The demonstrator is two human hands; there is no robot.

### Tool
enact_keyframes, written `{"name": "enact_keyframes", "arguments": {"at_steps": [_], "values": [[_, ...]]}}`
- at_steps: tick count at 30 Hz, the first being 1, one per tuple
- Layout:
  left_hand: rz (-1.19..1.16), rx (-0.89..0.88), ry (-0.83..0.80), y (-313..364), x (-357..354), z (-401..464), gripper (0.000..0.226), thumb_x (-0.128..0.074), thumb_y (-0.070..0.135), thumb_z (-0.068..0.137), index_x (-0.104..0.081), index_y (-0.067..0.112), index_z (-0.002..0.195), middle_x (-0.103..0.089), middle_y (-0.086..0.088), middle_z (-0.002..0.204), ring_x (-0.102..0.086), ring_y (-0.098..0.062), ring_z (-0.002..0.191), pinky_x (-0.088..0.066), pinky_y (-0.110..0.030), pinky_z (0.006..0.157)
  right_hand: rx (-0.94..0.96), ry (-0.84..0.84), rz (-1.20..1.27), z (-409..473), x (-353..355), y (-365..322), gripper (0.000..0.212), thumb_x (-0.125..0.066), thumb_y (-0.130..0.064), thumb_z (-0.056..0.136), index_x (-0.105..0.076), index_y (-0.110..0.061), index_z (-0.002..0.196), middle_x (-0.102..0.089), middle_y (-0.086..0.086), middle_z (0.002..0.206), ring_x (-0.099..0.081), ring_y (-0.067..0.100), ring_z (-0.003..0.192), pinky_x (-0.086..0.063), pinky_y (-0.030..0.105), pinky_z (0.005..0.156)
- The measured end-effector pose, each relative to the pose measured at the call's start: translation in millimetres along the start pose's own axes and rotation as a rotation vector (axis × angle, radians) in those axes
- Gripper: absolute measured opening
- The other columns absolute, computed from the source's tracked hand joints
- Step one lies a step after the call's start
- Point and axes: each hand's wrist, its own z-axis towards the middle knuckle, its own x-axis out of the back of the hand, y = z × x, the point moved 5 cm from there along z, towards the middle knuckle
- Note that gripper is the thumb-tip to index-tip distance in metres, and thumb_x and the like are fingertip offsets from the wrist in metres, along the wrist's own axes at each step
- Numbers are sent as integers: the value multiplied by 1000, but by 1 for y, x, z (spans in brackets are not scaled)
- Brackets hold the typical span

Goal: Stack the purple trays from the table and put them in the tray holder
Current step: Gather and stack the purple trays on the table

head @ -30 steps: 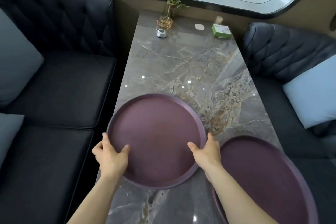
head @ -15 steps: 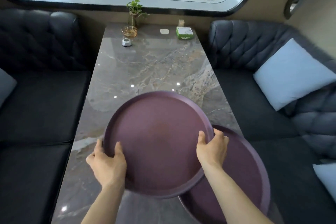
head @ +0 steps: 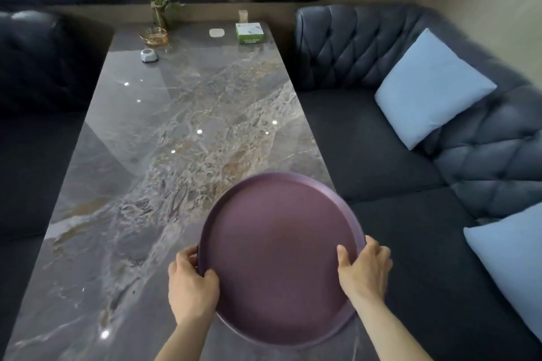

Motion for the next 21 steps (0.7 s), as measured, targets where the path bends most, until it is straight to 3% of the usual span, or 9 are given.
{"name": "enact_keyframes", "arguments": {"at_steps": [5,8,13,17,21], "values": [[114,-40,-34,-6,-11,-8,43,-73,15,75,-61,25,115,-60,-1,107,-64,-26,95,-47,-40,82,-11,-6,-31,9,-5,16,67,-70,-33,88,-44,-1,142,-45,23,135,-50,40,121,-50,49,96],[133,-57,-44,-8,-18,-9,50,-79,23,74,-59,24,119,-58,-1,112,-64,-23,99,-46,-36,80,-16,-50,20,15,-7,23,62,-67,-28,92,-44,-5,145,-42,15,137,-61,35,107,-50,38,80],[129,-28,-73,-12,-30,-3,59,-82,26,72,-48,24,120,-62,-2,122,-61,-28,108,-44,-40,81,-15,-67,-4,29,-6,34,56,-65,-14,93,-48,-13,146,-57,13,139,-56,36,124,-47,44,99],[115,11,-105,-17,-33,4,61,-81,22,72,-41,29,118,-63,-3,119,-60,-30,106,-47,-45,85,-32,-83,12,35,-4,37,56,-65,-6,91,-52,-16,144,-64,12,131,-62,36,116,-53,43,95],[104,58,-140,-29,-24,4,66,-80,24,72,-37,35,120,-61,-5,114,-61,-30,102,-51,-48,84,36,-125,-72,29,-13,25,63,-61,-6,93,-42,-20,151,-59,9,130,-59,33,116,-51,41,92]]}}
